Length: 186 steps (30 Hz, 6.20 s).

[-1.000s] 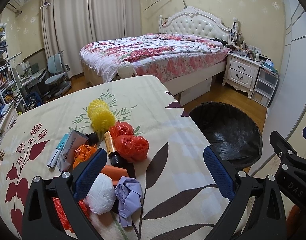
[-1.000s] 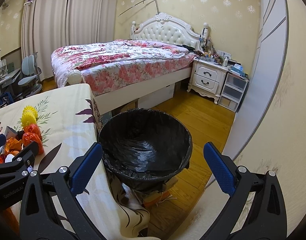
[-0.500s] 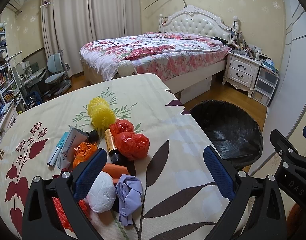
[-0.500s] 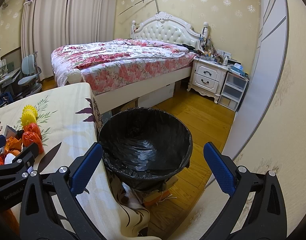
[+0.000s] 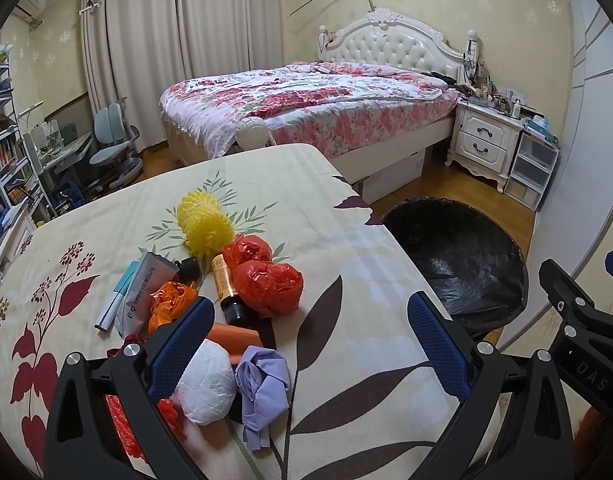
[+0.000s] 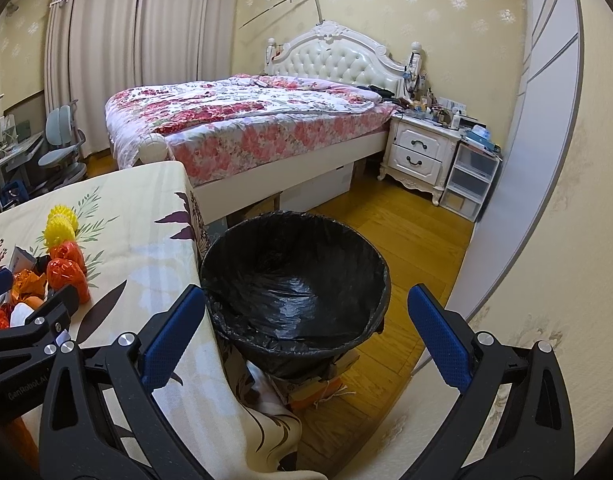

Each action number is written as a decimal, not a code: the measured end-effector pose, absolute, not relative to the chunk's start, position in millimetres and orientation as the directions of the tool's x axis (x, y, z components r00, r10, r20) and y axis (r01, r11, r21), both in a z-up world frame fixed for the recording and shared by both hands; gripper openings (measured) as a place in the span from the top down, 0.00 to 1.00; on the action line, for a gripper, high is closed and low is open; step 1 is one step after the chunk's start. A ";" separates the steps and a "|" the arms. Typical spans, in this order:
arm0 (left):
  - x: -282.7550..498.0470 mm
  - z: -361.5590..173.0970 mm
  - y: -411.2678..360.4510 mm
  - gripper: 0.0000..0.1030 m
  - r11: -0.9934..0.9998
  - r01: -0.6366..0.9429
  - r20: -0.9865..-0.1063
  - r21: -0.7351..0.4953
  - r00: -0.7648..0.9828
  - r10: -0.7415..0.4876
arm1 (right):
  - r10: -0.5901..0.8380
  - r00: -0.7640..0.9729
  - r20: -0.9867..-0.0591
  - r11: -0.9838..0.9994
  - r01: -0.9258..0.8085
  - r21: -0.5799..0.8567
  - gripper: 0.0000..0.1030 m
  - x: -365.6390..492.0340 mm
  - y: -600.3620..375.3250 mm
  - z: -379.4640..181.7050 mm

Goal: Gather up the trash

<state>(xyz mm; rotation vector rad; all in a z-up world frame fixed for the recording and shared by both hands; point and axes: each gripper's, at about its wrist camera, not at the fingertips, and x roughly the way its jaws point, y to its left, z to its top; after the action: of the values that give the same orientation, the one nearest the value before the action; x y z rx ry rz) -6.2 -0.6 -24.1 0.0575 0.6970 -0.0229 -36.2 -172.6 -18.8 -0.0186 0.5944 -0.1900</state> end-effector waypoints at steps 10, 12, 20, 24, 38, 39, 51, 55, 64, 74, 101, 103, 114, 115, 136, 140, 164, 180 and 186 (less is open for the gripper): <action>-5.7 -23.4 -0.8 0.06 0.998 0.041 -0.642 0.049 0.767 0.000 | -0.182 0.811 -0.557 0.983 0.172 -0.072 0.04 -34.0 -171.8 -16.4; -5.0 -22.8 -1.1 0.06 0.998 0.041 -0.642 0.050 0.767 0.001 | -0.182 0.810 -0.558 0.983 0.171 -0.073 0.04 -32.7 -171.5 -13.1; -5.4 -24.4 2.4 0.06 0.998 0.041 -0.647 0.051 0.763 0.002 | -0.175 0.801 -0.573 0.984 0.164 -0.071 0.04 -30.9 -167.9 -13.8; -12.0 -29.0 11.7 0.06 0.998 0.039 -0.655 0.058 0.756 0.009 | -0.148 0.796 -0.587 0.988 0.144 -0.053 0.04 -31.6 -164.8 -12.4; -52.2 -25.4 76.3 0.15 0.997 -0.047 -0.691 0.062 0.719 0.077 | -0.021 0.776 -0.630 1.000 0.007 -0.026 0.21 -39.6 -119.2 -18.4; -55.4 -26.4 80.2 0.15 0.997 -0.053 -0.694 0.063 0.715 0.082 | -0.014 0.776 -0.631 1.000 -0.002 -0.025 0.21 -40.6 -115.8 -18.3; -56.3 -41.3 98.5 0.39 0.996 -0.074 -0.744 0.048 0.663 0.085 | 0.028 0.762 -0.647 0.998 -0.055 -0.022 0.21 -41.8 -96.5 -21.2; -60.9 -38.9 101.4 0.51 0.997 -0.068 -0.734 0.039 0.675 0.075 | 0.035 0.761 -0.648 0.998 -0.066 -0.023 0.21 -41.9 -91.7 -21.9; -59.1 -31.3 115.9 0.61 0.997 -0.063 -0.729 -0.049 0.684 0.008 | 0.043 0.756 -0.654 0.996 -0.080 -0.026 0.21 -41.4 -86.6 -25.5; -60.0 -9.8 125.9 0.61 0.995 -0.078 -0.691 -0.055 0.723 0.018 | 0.087 0.756 -0.648 0.993 -0.118 -0.004 0.21 -35.4 -73.5 -20.0; -15.8 -6.7 168.1 0.61 0.986 -0.155 -0.678 -0.068 0.732 0.068 | 0.282 0.625 -0.727 0.944 -0.316 0.095 0.58 38.5 -2.0 -38.9; -15.9 -2.8 166.1 0.61 0.986 -0.151 -0.672 -0.069 0.738 0.066 | 0.275 0.638 -0.719 0.948 -0.306 0.091 0.59 35.4 -8.1 -35.0; -5.4 20.5 116.0 0.61 0.996 -0.037 -0.627 -0.086 0.779 -0.025 | 0.122 0.730 -0.673 0.991 -0.130 0.039 0.59 22.6 -89.2 -15.4; -3.2 22.1 106.8 0.61 0.996 -0.018 -0.623 -0.085 0.781 -0.039 | 0.096 0.737 -0.669 0.994 -0.101 0.031 0.59 22.7 -100.9 -14.5; 77.6 1.6 -52.1 0.61 0.976 0.215 -0.630 -0.032 0.754 -0.186 | -0.051 0.736 -0.675 0.988 0.135 0.073 0.58 60.7 -224.5 -40.7; 91.3 -9.1 -67.5 0.61 0.976 0.216 -0.646 -0.019 0.743 -0.177 | -0.060 0.739 -0.671 0.985 0.152 0.079 0.58 68.4 -235.5 -41.2; 126.3 -37.6 -101.6 0.33 0.971 0.239 -0.697 0.021 0.699 -0.157 | -0.098 0.712 -0.695 0.968 0.232 0.101 0.44 87.8 -264.2 -60.1; 115.4 -24.9 -83.3 0.19 0.978 0.210 -0.695 0.019 0.706 -0.138 | -0.117 0.705 -0.700 0.965 0.248 0.088 0.41 74.3 -262.8 -57.6; 104.9 -13.8 -59.7 0.19 0.984 0.179 -0.692 0.022 0.713 -0.114 | -0.104 0.715 -0.691 0.971 0.223 0.085 0.41 64.6 -249.6 -50.3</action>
<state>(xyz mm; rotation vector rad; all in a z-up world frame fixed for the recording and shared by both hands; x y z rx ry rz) 104.9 -59.7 -13.8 0.0897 0.7597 -0.1623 64.6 -249.6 -50.3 0.1671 0.7536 -0.1823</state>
